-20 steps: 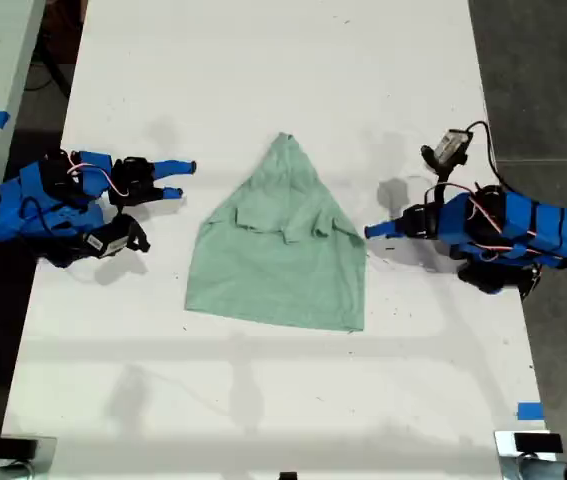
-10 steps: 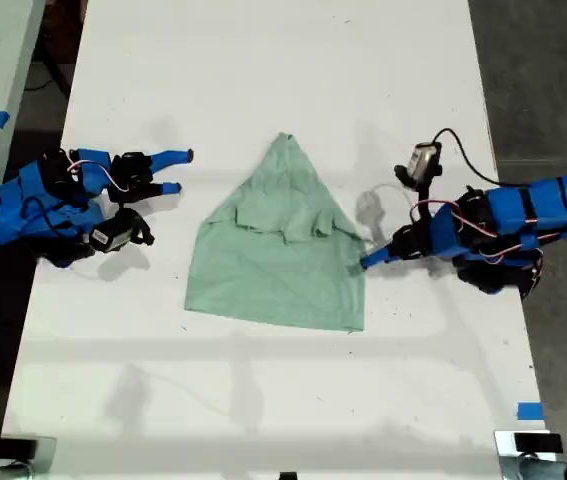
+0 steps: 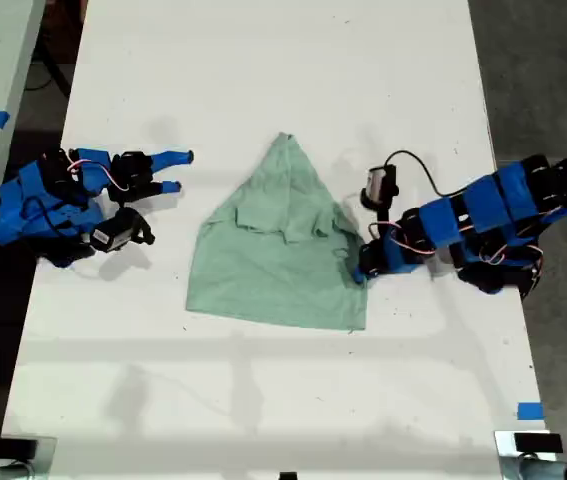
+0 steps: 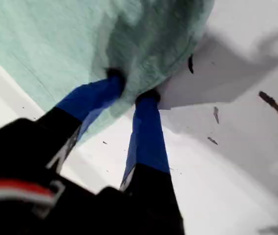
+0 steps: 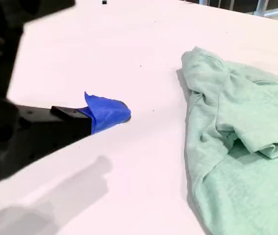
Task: Fold t shirt
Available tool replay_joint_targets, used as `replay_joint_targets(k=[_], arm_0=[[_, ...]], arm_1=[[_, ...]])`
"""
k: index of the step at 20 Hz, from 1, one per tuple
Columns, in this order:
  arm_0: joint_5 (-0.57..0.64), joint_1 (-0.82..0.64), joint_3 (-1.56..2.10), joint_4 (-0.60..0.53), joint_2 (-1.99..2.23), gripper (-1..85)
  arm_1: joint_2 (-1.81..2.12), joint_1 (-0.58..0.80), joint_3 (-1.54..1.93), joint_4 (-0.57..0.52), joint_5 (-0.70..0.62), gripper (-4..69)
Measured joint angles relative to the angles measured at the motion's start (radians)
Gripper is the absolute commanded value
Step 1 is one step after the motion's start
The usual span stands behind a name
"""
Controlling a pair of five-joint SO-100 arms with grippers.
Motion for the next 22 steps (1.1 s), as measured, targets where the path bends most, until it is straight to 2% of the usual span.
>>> replay_joint_targets(k=[1, 3, 5, 7, 10, 12, 16, 17, 19, 20, 22], arm_0=[[0.0, 0.0, 0.0, 0.0, 0.0, 34.4], [0.0, 0.0, 0.0, 0.0, 0.0, 34.4], [0.0, 0.0, 0.0, 0.0, 0.0, 34.6], [0.0, 0.0, 0.0, 0.0, 0.0, 33.4], [0.0, 0.0, 0.0, 0.0, 0.0, 33.2], [0.0, 0.0, 0.0, 0.0, 0.0, 33.1], [0.0, 0.0, 0.0, 0.0, 0.0, 33.2], [0.0, 0.0, 0.0, 0.0, 0.0, 33.3], [0.0, 0.0, 0.0, 0.0, 0.0, 33.3], [0.002, 0.0, 0.0, 0.0, 0.0, 33.3], [0.002, 0.0, 0.0, 0.0, 0.0, 33.6]], arm_1=[[0.023, 0.009, 0.006, -0.029, -0.04, -0.2], [0.078, 0.029, 0.008, -0.017, -0.087, -0.2], [0.198, 0.049, 0.032, 0.077, -0.089, -0.2], [0.356, 0.064, 0.106, 0.186, -0.032, -0.2], [0.499, 0.098, 0.173, 0.209, -0.031, -0.2], [0.451, 0.109, 0.106, 0.201, -0.097, -0.2], [0.048, 0.095, -0.339, 0.199, -0.235, -0.2], [-0.084, 0.08, -0.471, 0.199, -0.262, 1.2], [-0.364, 0.055, -0.759, 0.225, -0.31, 23.0], [-0.503, 0.048, -0.913, 0.264, -0.334, 26.8], [-0.684, 0.041, -1.189, 0.388, -0.371, 22.9]])
